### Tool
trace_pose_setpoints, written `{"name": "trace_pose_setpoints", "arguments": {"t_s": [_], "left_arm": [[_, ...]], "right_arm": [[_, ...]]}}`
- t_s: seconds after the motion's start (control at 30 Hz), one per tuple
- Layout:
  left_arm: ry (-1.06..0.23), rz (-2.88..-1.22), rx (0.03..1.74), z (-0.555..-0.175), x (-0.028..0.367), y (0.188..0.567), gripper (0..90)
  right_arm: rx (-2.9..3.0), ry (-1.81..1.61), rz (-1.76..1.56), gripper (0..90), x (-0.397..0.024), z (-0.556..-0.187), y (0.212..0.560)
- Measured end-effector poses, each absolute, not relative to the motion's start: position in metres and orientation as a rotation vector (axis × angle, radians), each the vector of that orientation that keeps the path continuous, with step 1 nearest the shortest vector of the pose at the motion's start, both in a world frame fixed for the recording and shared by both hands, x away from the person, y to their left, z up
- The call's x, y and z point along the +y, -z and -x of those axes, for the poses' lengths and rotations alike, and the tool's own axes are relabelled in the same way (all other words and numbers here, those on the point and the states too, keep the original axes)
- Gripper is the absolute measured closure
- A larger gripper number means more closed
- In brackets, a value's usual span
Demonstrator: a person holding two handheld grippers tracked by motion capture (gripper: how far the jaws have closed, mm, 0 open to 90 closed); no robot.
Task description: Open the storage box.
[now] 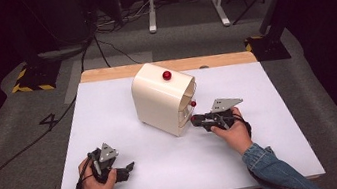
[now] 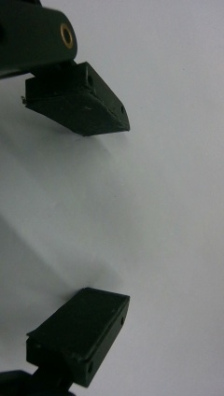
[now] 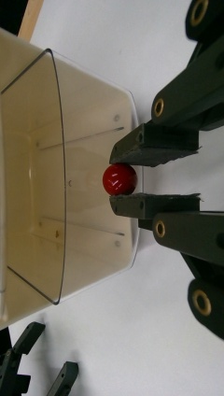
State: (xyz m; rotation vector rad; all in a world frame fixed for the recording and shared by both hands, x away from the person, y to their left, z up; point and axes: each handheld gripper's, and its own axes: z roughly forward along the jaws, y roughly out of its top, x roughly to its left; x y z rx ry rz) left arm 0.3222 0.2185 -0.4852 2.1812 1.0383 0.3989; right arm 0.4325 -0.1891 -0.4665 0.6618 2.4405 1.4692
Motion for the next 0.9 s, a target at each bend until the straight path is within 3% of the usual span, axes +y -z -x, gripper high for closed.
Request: {"name": "trace_pose_setpoints", "arguments": {"t_s": [0.9], "left_arm": [[-0.401, -2.18, 1.032, -0.322, 0.219, 0.485, 15.5]], "right_arm": [[2.412, -1.454, -0.711, 74.2, -0.245, -0.389, 0.458]]}}
